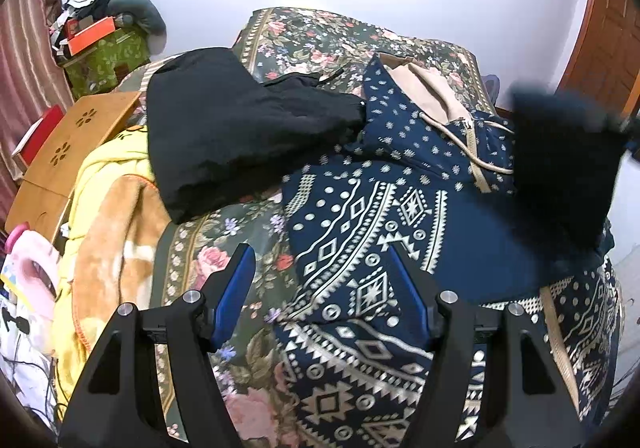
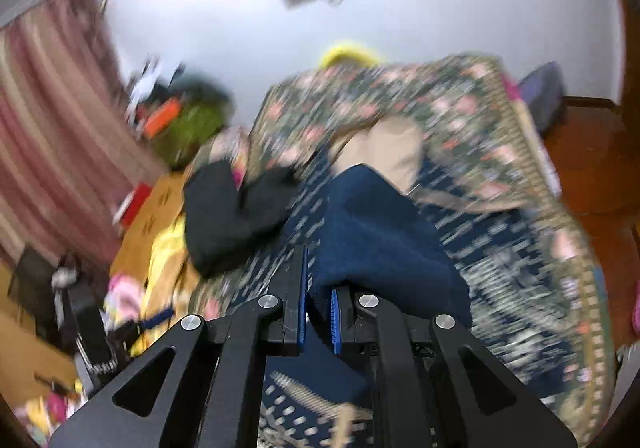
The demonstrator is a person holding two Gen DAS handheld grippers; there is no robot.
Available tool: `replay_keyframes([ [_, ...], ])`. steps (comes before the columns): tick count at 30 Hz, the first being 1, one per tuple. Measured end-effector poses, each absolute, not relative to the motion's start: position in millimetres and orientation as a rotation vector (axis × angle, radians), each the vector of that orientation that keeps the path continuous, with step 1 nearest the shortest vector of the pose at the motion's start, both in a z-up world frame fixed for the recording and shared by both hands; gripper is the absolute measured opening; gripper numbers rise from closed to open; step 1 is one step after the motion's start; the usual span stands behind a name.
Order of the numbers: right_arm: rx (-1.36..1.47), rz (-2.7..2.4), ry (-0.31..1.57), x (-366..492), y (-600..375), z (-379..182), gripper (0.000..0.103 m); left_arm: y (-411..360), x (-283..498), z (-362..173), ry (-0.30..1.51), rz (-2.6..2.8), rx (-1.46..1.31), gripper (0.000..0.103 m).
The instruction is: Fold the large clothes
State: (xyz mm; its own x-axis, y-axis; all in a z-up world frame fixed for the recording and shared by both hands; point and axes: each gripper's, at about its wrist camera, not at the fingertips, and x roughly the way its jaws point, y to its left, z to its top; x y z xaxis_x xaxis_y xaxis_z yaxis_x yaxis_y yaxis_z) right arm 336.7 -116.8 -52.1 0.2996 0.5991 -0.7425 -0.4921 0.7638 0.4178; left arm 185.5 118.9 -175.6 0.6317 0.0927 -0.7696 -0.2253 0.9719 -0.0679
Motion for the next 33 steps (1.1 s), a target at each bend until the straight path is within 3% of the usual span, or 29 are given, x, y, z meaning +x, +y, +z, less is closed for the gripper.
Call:
replay_keyframes([
  [6,-0.12,0.811,1.218,297,-66,-127,0.009,128,168,-183,0.901,0.182,-0.185,0.067],
  [11,-0.262,0.797,1.263,281,-60,-146,0.01,124,164,-191,0.933,0.178,-0.175,0.067],
  [17,-0.202,0.812,1.296,286,-84,-126,0.018,103,174,-184,0.93,0.146,-0.139,0.067],
  [22,-0.127,0.775,1.175,290,-122,-95,0.038,73,191,-166,0.902,0.092,-0.071,0.067],
  [33,-0.1,0.474,0.993,333,-224,-67,0.038,-21,243,-169,0.949,-0.108,0.099,0.067],
])
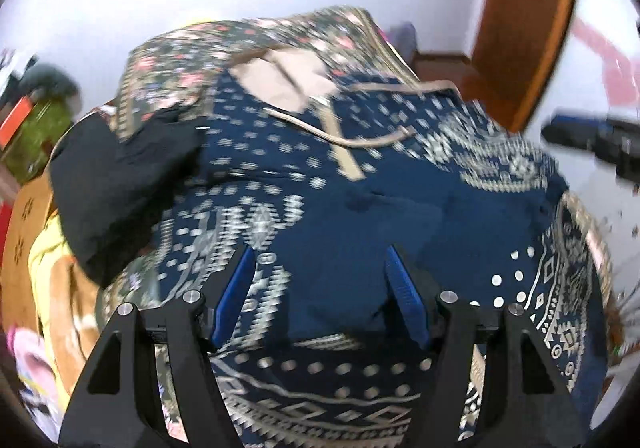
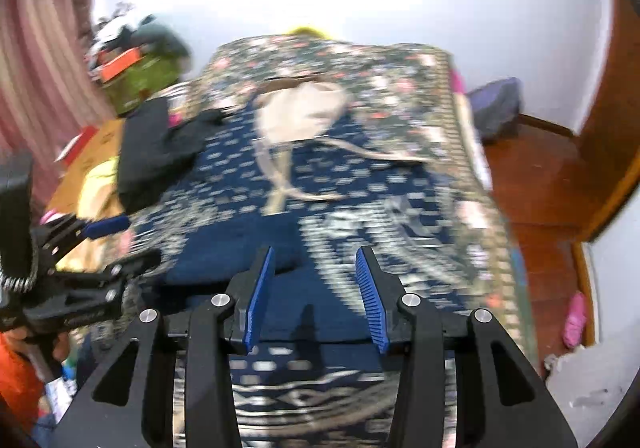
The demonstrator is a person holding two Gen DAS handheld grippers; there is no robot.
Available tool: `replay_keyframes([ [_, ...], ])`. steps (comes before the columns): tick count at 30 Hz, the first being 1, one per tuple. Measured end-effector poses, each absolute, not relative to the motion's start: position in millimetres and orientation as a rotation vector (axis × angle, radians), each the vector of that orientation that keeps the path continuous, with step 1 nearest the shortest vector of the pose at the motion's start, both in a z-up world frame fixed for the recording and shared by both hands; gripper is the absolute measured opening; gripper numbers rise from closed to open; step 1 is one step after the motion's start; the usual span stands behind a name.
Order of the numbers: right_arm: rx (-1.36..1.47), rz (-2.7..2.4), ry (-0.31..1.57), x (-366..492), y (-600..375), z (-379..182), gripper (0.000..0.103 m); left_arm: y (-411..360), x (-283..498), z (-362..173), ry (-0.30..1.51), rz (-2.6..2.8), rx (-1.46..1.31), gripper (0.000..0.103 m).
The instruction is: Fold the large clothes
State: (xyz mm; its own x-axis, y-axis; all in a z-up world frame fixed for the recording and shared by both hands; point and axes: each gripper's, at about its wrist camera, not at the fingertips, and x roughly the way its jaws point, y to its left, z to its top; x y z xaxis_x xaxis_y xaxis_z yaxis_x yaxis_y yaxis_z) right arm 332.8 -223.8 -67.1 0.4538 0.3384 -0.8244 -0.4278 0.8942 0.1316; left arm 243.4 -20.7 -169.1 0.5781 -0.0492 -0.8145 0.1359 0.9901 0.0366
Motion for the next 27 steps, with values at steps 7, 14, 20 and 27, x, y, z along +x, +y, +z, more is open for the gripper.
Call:
replay_keyframes([
  [7,-0.049,0.395,1.087,357,-252,-101,0.038,-62,263,-205,1.02,-0.14,0.21,0.064],
  [14,-0.037,0.388,1.176,353,-258,-143,0.039,-63,283,-202,1.01,-0.173,0.143,0.055],
  [20,-0.075,0.386,1.141,345,-255,-143,0.042,-51,307,-202,1.025,-0.145,0.095,0.014],
  [27,-0.096,0.379,1.151,345,-253,-143,0.042,12,308,-148,0.869,-0.056,-0.034,0.009],
])
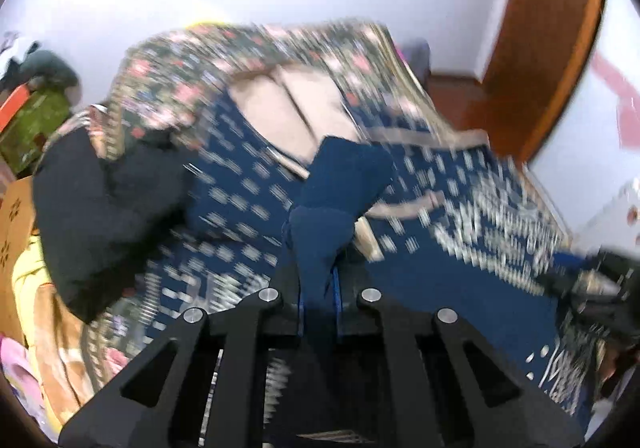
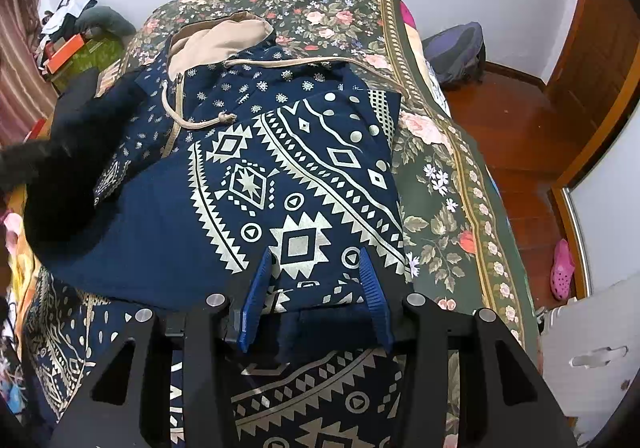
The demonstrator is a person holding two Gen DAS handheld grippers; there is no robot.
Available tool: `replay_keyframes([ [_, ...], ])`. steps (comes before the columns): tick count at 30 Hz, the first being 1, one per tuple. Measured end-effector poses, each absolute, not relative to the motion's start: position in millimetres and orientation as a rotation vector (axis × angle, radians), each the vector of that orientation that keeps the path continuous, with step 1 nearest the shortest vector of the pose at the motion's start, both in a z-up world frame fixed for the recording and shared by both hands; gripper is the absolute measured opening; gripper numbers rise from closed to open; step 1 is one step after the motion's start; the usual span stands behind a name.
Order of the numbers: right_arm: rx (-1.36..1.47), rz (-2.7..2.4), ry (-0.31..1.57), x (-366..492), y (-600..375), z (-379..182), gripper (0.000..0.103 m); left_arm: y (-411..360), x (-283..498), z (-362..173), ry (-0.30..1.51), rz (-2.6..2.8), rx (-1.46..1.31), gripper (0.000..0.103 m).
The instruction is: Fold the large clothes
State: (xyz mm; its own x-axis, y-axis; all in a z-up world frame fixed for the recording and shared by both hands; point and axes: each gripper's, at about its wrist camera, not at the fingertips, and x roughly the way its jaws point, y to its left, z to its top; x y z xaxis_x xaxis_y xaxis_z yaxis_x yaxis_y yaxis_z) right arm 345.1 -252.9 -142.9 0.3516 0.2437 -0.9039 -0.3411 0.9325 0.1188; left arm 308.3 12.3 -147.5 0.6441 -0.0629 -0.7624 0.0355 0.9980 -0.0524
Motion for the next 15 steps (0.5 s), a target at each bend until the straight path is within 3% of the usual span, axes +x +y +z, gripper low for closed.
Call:
replay_keyframes([
  [6,-0.096,0.355,1.155,345,-250,-143,0.042,75,270,-115,0.754,-0.014,-0.169,0.009],
  [15,-0.098,0.317,1.162,343,-246,-142,0.042,123,219,-190,0.949,-0.031,-0.291,0.017],
])
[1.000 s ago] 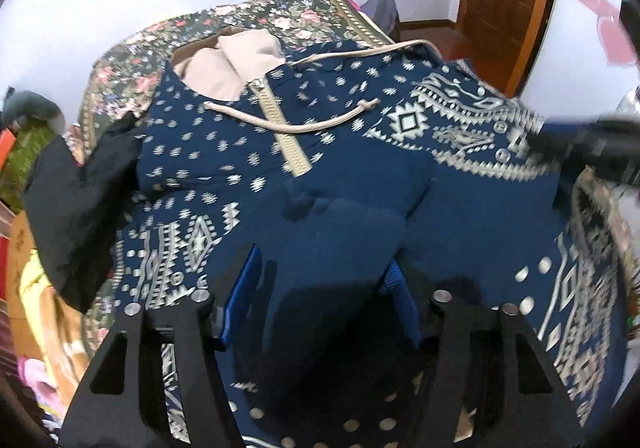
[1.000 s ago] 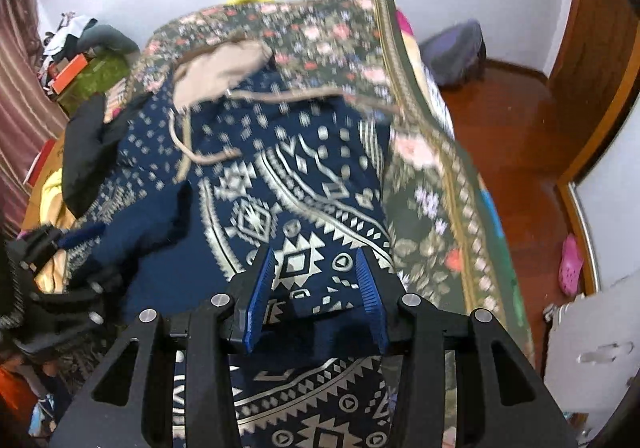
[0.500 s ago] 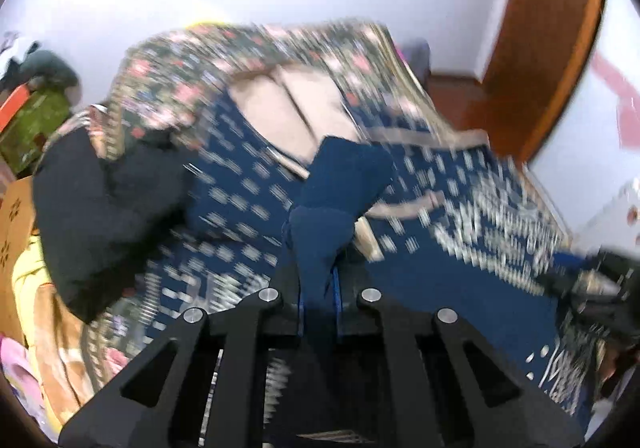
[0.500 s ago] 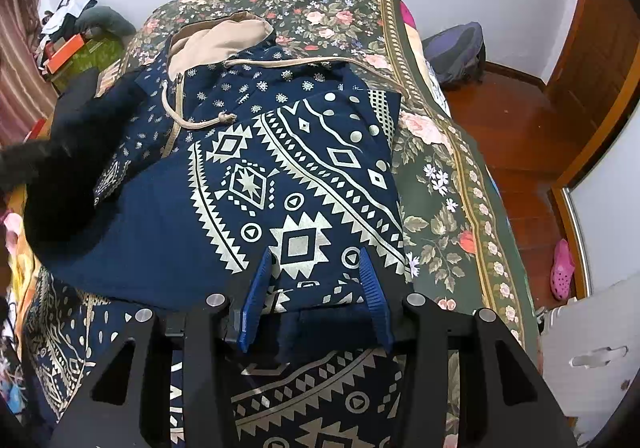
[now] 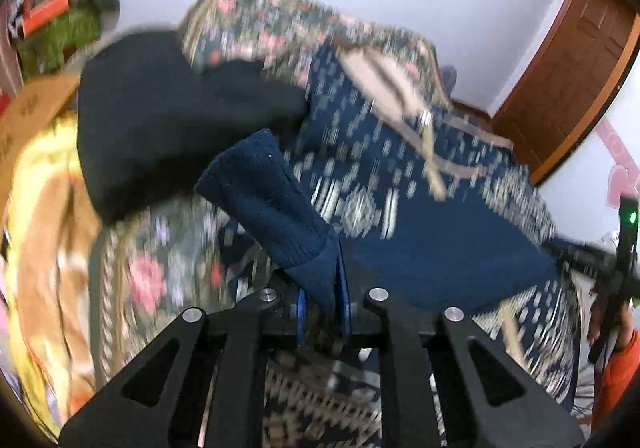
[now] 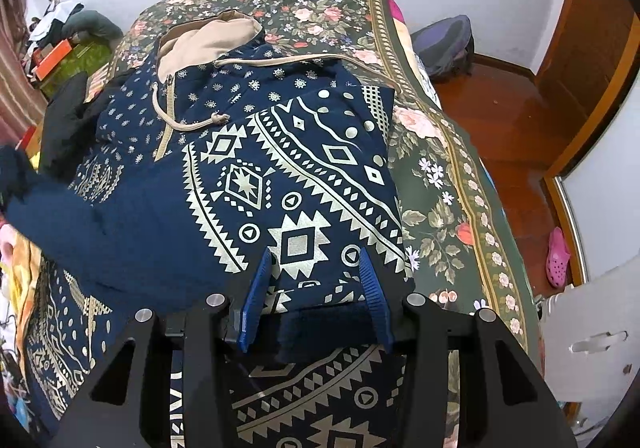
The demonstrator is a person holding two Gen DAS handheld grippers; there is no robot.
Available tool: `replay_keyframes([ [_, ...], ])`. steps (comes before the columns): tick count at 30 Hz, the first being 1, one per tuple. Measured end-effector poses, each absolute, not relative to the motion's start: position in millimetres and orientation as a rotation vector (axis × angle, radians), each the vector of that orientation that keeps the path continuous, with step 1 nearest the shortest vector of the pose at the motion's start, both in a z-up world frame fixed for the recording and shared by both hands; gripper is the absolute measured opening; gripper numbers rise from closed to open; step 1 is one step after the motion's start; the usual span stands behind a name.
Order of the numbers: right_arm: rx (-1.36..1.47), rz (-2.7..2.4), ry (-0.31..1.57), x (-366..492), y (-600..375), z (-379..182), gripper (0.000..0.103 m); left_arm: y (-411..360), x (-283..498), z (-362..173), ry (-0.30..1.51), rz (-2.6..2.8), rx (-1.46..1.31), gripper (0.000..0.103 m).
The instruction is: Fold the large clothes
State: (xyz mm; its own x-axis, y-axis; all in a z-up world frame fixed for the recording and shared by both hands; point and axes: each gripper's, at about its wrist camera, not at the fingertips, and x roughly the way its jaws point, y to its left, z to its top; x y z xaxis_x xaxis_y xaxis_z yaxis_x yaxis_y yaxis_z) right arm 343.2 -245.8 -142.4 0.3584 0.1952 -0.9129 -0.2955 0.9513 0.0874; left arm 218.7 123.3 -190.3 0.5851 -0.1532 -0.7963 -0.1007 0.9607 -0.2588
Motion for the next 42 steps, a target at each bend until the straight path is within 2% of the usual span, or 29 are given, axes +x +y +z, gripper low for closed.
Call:
replay_keyframes([
  [2,-0.11,0.31,1.161,342,-244,-142,0.042,129,207,-210,1.006,-0.037,-0.324,0.024],
  [3,-0.116,0.307,1.16,342,-243,-142,0.042,131,200,-218,1.023,-0.026,-0.326,0.036],
  [5,-0.12,0.303,1.16,342,-243,-142,0.042,132,190,-235,1.064,0.035,-0.295,0.043],
  [7,-0.119,0.301,1.161,342,-243,-142,0.042,134,181,-245,1.077,0.035,-0.313,0.057],
  [9,-0.119,0.3,1.163,342,-243,-142,0.042,137,174,-247,1.077,0.038,-0.328,0.061],
  [17,-0.151,0.323,1.172,347,-238,-132,0.042,130,177,-207,1.024,0.086,-0.196,0.062],
  [24,-0.152,0.366,1.076,361,-230,-97,0.042,138,209,-156,0.904,0.133,-0.112,0.062],
  [33,-0.211,0.4,0.919,405,-196,-58,0.042,135,291,-116,0.82,0.106,-0.092,0.062],
  [42,-0.177,0.469,0.961,476,-156,-80,0.042,125,384,-120,0.821,0.058,-0.088,0.062],
])
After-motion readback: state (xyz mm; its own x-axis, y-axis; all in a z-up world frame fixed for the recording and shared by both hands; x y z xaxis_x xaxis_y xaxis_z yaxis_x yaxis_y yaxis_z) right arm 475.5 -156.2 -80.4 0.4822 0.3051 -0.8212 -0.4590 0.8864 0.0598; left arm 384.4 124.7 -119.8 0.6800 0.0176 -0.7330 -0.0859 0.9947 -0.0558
